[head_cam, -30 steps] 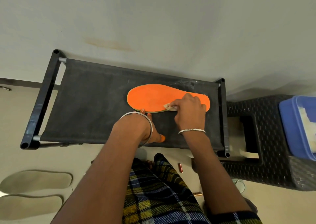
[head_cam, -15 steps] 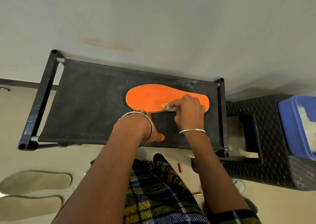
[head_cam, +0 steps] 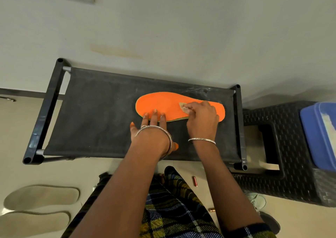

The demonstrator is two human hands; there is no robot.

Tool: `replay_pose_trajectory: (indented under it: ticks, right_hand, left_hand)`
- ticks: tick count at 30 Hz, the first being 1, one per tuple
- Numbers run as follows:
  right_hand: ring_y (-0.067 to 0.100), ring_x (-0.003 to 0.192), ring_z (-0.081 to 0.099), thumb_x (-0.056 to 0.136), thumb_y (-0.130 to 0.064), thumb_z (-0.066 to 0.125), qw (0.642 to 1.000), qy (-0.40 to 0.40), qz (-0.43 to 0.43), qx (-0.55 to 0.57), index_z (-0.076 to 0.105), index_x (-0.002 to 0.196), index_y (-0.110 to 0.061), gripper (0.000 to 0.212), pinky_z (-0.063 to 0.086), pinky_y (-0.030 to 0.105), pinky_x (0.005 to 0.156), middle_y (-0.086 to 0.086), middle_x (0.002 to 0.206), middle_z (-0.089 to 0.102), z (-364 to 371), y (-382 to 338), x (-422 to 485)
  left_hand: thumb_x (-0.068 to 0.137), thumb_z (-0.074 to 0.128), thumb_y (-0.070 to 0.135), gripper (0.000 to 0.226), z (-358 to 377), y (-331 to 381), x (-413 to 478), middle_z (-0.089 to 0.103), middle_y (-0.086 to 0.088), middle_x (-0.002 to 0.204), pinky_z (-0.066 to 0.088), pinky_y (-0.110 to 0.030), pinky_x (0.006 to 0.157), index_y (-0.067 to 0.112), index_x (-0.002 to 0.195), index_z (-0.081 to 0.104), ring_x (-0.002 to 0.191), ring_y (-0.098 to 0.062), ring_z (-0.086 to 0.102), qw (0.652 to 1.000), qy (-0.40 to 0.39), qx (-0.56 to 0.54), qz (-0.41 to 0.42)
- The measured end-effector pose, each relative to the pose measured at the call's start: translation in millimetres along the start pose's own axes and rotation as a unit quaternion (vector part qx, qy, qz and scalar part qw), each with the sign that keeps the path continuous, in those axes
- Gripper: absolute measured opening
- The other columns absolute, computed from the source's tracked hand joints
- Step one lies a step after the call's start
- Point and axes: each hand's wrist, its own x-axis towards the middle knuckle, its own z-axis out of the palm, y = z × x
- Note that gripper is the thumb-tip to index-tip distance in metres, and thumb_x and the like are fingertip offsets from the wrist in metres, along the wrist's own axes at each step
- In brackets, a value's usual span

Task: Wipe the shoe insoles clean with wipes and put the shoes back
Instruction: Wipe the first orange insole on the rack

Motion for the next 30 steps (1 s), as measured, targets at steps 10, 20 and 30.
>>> replay_pose_trajectory:
  ticks: [10,20,30]
  right_hand:
    - [0.029,0.096,0.056,0.089,-0.021,0.062,0.999,0.012,-0.029,-0.016,0.069,0.104,-0.029,0.018,0.038,0.039,0.074,0.000,0.093,0.066,3,7,12]
    - [0.023,0.098,0.054,0.092,-0.027,0.060,0.990,-0.053,-0.127,0.021,0.070,0.101,-0.026,0.013,0.040,0.039,0.080,-0.003,0.099,0.070,18,-25,12]
    - [0.015,0.083,0.053,0.087,-0.020,0.068,0.966,-0.100,-0.152,0.184,0.077,0.093,-0.031,0.016,0.039,0.031,0.076,-0.006,0.086,0.068,0,-19,16]
  left_hand:
    - [0.094,0.039,0.062,0.086,-4,-5,-2,-0.028,0.004,0.158,0.003,-0.065,0.115,0.031,0.153,-0.016,0.147,-0.028,-0.018,1.000,-0.001,0.009,0.006]
    - [0.093,0.041,0.063,0.089,-2,-3,-3,-0.028,0.002,0.158,0.005,-0.066,0.114,0.030,0.153,-0.016,0.147,-0.030,-0.019,1.000,0.005,0.021,0.008]
    - [0.090,0.041,0.068,0.097,1,1,-2,-0.035,-0.001,0.155,0.002,-0.066,0.114,0.028,0.151,-0.023,0.144,-0.033,-0.026,0.999,-0.016,0.035,-0.008]
